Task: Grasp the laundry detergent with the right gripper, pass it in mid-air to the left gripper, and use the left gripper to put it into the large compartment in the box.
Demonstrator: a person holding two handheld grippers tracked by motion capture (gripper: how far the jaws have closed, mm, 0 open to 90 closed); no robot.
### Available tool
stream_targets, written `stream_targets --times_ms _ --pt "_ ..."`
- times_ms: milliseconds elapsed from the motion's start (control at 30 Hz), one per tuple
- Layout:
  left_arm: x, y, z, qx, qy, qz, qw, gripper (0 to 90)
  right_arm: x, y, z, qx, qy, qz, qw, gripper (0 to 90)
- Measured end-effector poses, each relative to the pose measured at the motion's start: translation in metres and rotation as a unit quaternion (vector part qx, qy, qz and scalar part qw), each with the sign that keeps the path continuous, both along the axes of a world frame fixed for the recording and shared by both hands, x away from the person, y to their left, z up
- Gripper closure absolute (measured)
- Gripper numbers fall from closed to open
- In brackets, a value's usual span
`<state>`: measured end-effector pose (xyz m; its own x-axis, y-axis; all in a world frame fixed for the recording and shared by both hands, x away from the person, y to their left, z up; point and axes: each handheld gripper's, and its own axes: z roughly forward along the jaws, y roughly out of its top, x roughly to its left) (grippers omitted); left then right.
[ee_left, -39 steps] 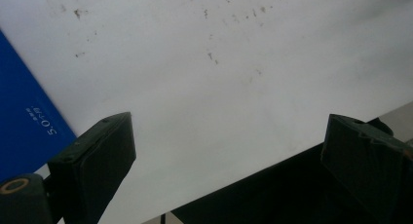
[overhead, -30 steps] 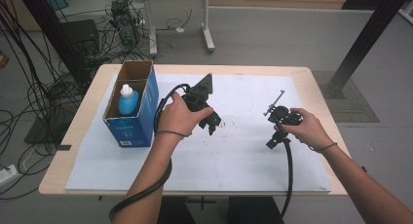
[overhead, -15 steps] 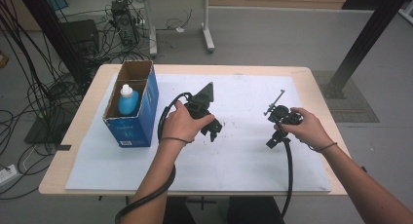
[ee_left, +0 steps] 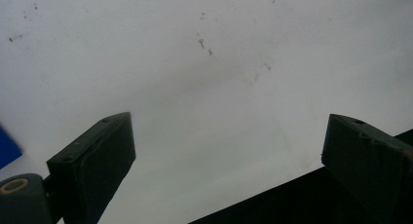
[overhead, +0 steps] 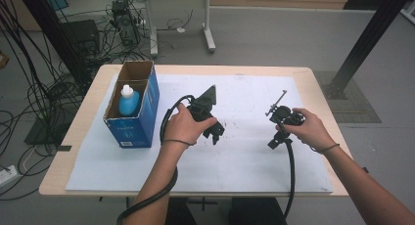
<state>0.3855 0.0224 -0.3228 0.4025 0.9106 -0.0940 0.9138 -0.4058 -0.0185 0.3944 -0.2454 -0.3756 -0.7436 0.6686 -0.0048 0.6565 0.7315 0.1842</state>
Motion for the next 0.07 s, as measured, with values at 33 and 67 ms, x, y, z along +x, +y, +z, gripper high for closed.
stream_targets --times_ms 33,67 --pt "-0.0002 0.0001 0.0005 0.0 0.0 -0.001 1.0 5.8 -0.0003 -0.0004 0.0005 0.001 -0.001 0.0 1.0 5.2" --pt "-0.0004 0.0003 0.0011 0.0 0.001 -0.001 1.0 5.8 -0.0009 -0.0007 0.0009 0.001 -0.001 -0.002 1.0 5.2"
